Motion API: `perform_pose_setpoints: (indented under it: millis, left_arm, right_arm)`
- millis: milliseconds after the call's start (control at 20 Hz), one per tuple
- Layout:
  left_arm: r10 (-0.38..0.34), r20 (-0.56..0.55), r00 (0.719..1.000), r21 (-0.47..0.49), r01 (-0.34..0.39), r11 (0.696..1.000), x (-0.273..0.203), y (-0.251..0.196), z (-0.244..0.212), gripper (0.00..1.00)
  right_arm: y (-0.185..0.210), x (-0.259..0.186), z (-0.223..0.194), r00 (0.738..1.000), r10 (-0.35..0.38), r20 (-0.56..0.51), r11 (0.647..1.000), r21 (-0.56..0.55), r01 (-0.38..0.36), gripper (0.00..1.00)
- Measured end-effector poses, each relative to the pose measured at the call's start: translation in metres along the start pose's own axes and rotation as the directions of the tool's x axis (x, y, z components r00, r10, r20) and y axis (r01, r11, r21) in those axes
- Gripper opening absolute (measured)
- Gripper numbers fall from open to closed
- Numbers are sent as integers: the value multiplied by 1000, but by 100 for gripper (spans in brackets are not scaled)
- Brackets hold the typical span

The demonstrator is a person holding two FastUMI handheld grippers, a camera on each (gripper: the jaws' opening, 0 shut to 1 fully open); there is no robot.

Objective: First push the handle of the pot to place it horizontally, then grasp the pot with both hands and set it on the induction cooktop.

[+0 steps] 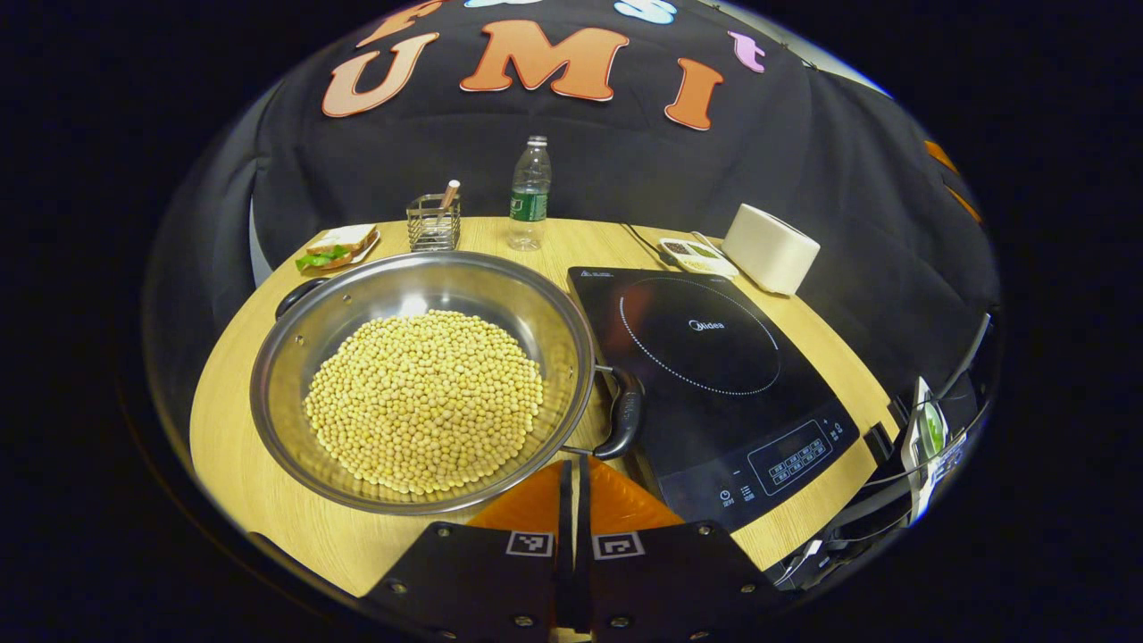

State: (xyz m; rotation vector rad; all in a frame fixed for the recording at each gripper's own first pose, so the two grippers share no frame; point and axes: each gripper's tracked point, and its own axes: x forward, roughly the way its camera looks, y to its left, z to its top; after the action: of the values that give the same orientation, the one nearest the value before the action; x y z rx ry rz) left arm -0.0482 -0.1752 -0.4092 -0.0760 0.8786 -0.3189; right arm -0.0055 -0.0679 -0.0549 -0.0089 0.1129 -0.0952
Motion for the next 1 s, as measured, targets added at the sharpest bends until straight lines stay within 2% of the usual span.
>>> perform_pose_setpoints:
  millis: [250,500,1000]
  left_arm:
    - [-3,-1,1000,1,3,1000,11,-4,8,1]
    - [7,-17,1000,42,-6,999,25,-9,14,1]
    - [2,-16,1000,22,-2,1000,46,-16,29,1]
  right_arm:
    - [-6,3,-6,1000,-8,-13,1000,-3,8,95]
    - [-16,6,-8,1000,-24,-14,1000,1,24,95]
    - [-28,16,-19,998,-46,-37,999,4,47,95]
